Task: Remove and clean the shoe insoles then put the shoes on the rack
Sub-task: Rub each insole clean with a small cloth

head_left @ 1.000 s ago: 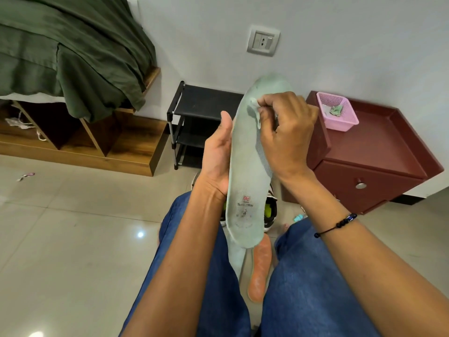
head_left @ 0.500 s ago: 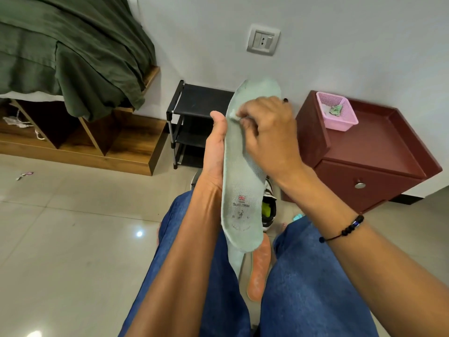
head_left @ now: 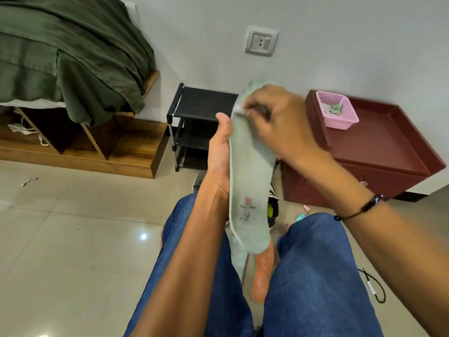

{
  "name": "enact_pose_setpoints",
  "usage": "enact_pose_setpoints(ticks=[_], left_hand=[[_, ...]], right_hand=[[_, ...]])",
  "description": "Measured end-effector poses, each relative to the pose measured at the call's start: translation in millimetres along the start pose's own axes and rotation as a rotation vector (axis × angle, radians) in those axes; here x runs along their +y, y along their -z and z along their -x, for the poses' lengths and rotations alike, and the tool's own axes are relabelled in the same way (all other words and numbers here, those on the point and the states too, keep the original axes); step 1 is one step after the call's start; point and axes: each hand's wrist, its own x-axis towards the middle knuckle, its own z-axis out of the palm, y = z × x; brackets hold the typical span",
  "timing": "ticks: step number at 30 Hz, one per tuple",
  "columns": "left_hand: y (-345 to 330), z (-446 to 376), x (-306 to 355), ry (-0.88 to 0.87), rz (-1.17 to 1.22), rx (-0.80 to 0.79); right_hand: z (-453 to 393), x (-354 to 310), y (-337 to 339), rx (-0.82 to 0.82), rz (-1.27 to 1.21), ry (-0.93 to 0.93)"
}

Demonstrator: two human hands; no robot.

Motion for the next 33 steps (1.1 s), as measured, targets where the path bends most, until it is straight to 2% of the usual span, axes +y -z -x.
enact_pose_setpoints(ticks=[2, 4, 7, 9, 12, 14, 16, 19, 24, 29, 33], left_hand=[[6.3, -0.9, 3.9, -0.035, 0.040, 0.019], [10.1, 1.9, 5.4, -0.015, -0.020, 0.030], [6.7, 2.8, 0.5, 0.023, -0.034, 0.030], [2.2, 0.7, -1.6, 0.030, -0.002, 0.003], [-0.9, 0.0, -2.1, 0.019, -0.092, -0.046], [-1.3, 0.1, -1.6, 0.011, -0.122, -0.040], [-0.9, 0.8, -0.1, -0.007, -0.051, -0.018], [5.4, 2.3, 2.1, -0.022, 0.014, 0.009], [7.4, 0.5, -4.7, 0.019, -0.055, 0.042], [5.3, -3.3, -5.2, -0.014, -0.109, -0.004], [2.8, -1.6, -2.8, -0.030, -0.117, -0.059]], right_hand=[[26.8, -14.5, -11.8, -0.073, -0.063, 0.061], [53.5, -23.1, -12.3, -0.175, -0.146, 0.107], [55.3, -14.3, 3.7, -0.267, -0.195, 0.082], [36.9, -4.0, 14.9, -0.157, -0.165, -0.012], [3.2, 13.7, 23.1, 0.028, -0.009, -0.063], [-6.8, 16.1, 15.3, 0.012, 0.105, -0.033], [2.4, 8.3, 1.0, -0.021, 0.157, 0.014], [41.3, -11.6, -10.3, -0.084, 0.073, 0.072], [66.2, -10.7, 7.3, -0.200, -0.036, 0.123], [17.3, 10.9, 35.0, 0.032, 0.074, -0.002], [-1.1, 17.1, 21.2, 0.002, 0.231, 0.075]])
